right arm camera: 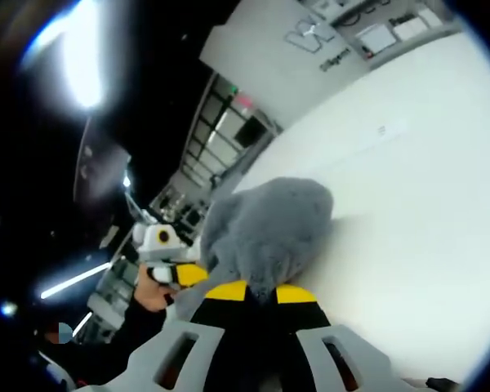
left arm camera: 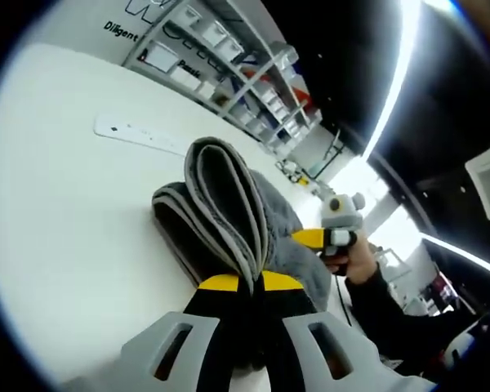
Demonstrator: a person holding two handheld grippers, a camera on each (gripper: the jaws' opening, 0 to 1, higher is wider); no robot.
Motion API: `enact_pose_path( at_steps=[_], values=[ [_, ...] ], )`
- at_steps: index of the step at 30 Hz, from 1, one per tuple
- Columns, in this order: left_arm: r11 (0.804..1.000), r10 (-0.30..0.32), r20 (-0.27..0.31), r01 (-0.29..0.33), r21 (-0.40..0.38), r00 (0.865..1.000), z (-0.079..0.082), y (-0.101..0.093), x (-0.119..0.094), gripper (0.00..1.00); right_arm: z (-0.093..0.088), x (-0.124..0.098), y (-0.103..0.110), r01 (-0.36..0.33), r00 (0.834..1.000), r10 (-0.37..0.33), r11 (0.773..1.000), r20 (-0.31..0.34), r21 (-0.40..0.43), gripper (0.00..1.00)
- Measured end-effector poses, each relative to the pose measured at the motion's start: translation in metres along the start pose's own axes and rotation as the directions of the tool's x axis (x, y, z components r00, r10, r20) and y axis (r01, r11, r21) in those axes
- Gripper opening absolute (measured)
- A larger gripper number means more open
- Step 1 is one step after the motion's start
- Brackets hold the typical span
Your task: Open the folded towel by lifting each exposed corner and separating the folded layers until the towel lies flat within the target outline without major curled edges
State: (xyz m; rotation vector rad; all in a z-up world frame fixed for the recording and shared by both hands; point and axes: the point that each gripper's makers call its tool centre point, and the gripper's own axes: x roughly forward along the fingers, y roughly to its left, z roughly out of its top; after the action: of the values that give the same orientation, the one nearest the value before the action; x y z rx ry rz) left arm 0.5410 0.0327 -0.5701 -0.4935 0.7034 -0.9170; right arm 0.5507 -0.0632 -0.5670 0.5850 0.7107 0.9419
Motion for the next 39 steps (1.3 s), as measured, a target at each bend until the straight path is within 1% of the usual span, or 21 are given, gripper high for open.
enact_pose_path(
  at_steps=[7, 13, 19, 29, 39],
  values=[
    [1.000, 0.003, 0.000, -0.003, 0.008, 1.000, -0.004, -0.001, -0.003, 0.03, -0.003, -0.002, 0.002, -0.002, 1.000, 0.002, 1.000, 0.000, -0.002, 0.04],
    [1.000, 0.000, 0.003, 0.000, 0.018, 1.000, -0.012, -0.007, -0.008, 0.03, -0.012, -0.005, 0.006, -0.007, 1.000, 0.007, 1.000, -0.009, -0.007, 0.04],
    [1.000, -0.005, 0.001, 0.005, 0.017, 1.000, -0.016, -0.010, -0.013, 0.04, -0.020, -0.007, 0.014, -0.011, 1.000, 0.011, 1.000, -0.014, -0.018, 0.04],
    [1.000, -0.009, -0.004, 0.009, 0.015, 1.000, -0.023, -0.013, -0.016, 0.04, -0.026, -0.009, 0.017, -0.016, 1.000, 0.016, 1.000, -0.018, -0.013, 0.05],
    [1.000, -0.012, -0.003, 0.012, 0.020, 1.000, -0.032, -0.018, -0.025, 0.04, -0.035, -0.008, 0.023, -0.012, 0.999, 0.011, 0.999, -0.031, -0.042, 0.05]
  ],
)
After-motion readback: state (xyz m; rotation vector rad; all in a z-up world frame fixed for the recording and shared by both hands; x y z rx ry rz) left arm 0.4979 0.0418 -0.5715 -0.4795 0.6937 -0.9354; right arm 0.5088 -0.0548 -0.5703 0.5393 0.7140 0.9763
